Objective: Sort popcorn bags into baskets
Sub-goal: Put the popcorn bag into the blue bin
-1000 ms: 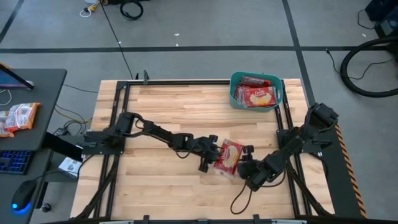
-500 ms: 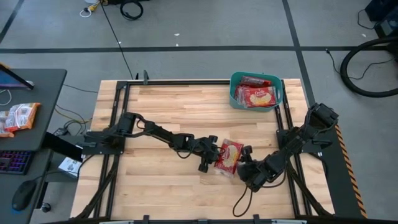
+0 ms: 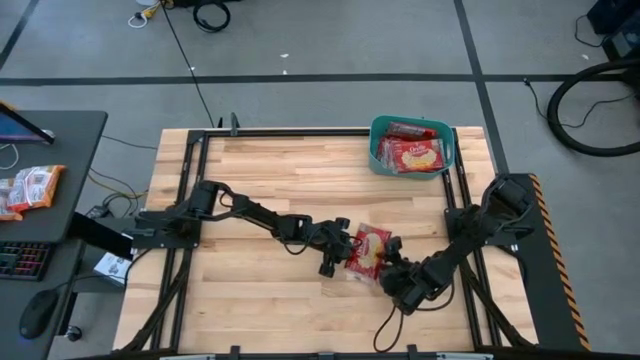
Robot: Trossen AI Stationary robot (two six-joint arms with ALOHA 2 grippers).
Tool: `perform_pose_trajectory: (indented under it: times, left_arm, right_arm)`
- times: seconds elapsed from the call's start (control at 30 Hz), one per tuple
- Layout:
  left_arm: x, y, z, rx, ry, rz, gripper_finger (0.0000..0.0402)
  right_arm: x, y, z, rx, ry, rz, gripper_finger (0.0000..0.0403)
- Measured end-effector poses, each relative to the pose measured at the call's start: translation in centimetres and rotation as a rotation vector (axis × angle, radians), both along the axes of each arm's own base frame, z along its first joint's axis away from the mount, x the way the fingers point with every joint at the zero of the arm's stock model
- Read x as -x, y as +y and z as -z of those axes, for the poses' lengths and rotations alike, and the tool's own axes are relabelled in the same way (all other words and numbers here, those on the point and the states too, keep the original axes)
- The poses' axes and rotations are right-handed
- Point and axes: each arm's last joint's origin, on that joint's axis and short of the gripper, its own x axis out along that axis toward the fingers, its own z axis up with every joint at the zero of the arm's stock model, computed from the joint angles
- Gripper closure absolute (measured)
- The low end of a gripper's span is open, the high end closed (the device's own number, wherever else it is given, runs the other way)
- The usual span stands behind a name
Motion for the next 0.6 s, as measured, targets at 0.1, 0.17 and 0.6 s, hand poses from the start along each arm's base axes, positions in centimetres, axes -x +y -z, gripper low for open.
perform_pose_trajectory:
  times: [0.1,0.17,0.6]
  left_arm:
    - [0.0,0.0,0.0,0.000,0.003,0.001,0.0297]
    - [0.1,0.0,0.1,0.000,0.005,0.001,0.0297]
    - [1.6,0.8,-4.4,-0.036,0.072,0.002,0.0297]
  right_arm:
    - [-0.1,-0.1,0.0,0.042,-0.016,-0.014,0.0232]
    - [-0.3,-0.1,-0.3,0.061,-0.042,-0.024,0.0238]
    - [-0.7,0.2,-0.6,0.065,-0.066,-0.046,0.0372]
